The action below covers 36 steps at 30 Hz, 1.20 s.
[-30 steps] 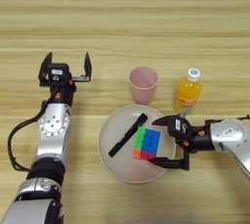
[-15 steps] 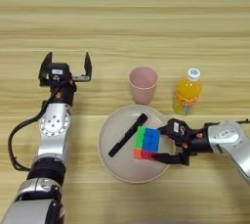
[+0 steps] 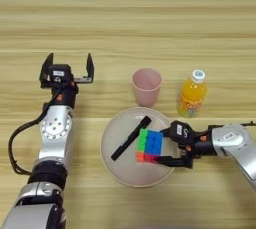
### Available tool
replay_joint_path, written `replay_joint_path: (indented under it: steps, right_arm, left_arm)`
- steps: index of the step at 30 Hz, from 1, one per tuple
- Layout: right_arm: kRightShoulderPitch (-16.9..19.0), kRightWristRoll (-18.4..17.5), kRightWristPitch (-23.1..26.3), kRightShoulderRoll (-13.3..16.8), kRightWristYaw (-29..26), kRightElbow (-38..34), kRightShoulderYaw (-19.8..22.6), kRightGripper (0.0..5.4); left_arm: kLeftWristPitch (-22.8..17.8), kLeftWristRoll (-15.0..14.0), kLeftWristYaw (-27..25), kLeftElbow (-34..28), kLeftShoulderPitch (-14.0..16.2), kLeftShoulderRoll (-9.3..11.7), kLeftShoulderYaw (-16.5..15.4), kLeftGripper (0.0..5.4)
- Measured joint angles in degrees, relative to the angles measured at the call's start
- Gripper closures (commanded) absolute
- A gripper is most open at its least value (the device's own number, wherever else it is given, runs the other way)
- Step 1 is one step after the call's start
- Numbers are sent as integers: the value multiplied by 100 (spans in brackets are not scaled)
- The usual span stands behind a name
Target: Move the objects on the table
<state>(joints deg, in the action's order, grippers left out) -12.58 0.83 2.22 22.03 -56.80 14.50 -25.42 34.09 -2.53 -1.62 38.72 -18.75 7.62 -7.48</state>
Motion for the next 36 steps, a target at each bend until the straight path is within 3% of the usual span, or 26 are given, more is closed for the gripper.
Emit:
replay_joint_path:
  steps: [5, 16, 19, 22, 28, 32, 36]
  right_arm:
    - [2, -42, 16, -11, -9, -108, 51, 209]
    - [-17, -577, 422, 175, -167, -1033, 579, 209]
    - [-24, -737, 607, 308, -246, -1305, 749, 209]
    - [-43, -920, 753, 503, -288, -1559, 938, 209]
    - [-80, -1200, 1093, 918, -466, -1861, 1273, 209]
    - [-132, -1355, 1202, 1167, -634, -1936, 1450, 209]
    - [-172, -1460, 1232, 1388, -851, -1941, 1532, 209]
  left_arm:
    - [0, 0, 0, 0, 0, 0, 0, 0]
    - [-4, -30, -82, 3, 0, 1, -6, 0]
    - [-63, -162, -384, -78, 40, 3, 5, 0]
    - [-295, -472, -997, -427, 231, 8, 123, 0]
    - [-1258, -1216, -2478, -2031, 953, 156, 635, 0]
    - [-2063, -1700, -3252, -3212, 1319, 516, 864, 0]
    - [-2917, -2388, -4049, -4629, 1718, 1058, 1100, 0]
